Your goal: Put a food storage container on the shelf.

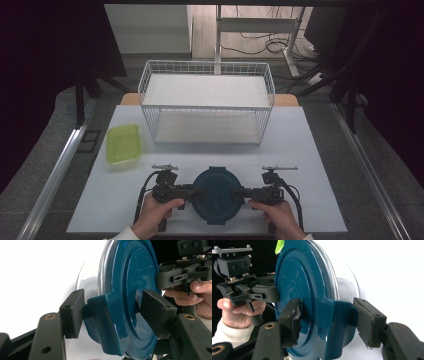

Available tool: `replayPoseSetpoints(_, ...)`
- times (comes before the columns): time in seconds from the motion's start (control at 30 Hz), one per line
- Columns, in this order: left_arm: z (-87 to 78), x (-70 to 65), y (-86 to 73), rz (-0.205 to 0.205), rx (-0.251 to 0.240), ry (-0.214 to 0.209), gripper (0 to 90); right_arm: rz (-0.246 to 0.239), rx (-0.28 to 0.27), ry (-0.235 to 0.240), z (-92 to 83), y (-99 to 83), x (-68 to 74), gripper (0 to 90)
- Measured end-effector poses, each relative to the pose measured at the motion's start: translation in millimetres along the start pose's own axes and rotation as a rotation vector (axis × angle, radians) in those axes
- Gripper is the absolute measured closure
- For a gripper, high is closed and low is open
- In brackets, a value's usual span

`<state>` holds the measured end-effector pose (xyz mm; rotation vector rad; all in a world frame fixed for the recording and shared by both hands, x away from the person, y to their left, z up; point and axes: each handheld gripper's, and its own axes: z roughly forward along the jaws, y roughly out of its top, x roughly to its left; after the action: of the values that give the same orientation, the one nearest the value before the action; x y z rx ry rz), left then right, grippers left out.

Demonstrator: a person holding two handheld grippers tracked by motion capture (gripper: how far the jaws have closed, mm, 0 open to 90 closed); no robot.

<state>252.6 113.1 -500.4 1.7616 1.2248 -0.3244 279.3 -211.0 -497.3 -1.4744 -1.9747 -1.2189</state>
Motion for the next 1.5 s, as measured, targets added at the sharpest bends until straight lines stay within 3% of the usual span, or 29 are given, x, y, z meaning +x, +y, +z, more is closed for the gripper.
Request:
replayPoseSetpoints(0.13, -1.7, -1.4, -1.2, 0.003, -0.003, -0.002, 38.5, -0.032, -0.001, -0.015, -1.2, -1.9, 5.2, 41.4)
replayPoseSetpoints(0.3, -3.3, -5.4, -1.6, 0.017, -0.004, 0.008, 39.8, -0.005, -0.012, -0.006, -2.5, -3.4, 3.9, 41.5)
replayPoseSetpoints(0.63, -4.8, -7.4, 1.1, 0.022, -0.017, 0.009, 40.7, 0.004, -0.029, -0.003, -4.0, -2.5, 4.7, 41.6)
replayPoseSetpoints(1.5, -13.0, -13.6, 26.4, 0.092, -0.056, -0.004, 41.9, -0.097, -0.096, -0.025, -16.7, 22.7, 20.4, 41.4)
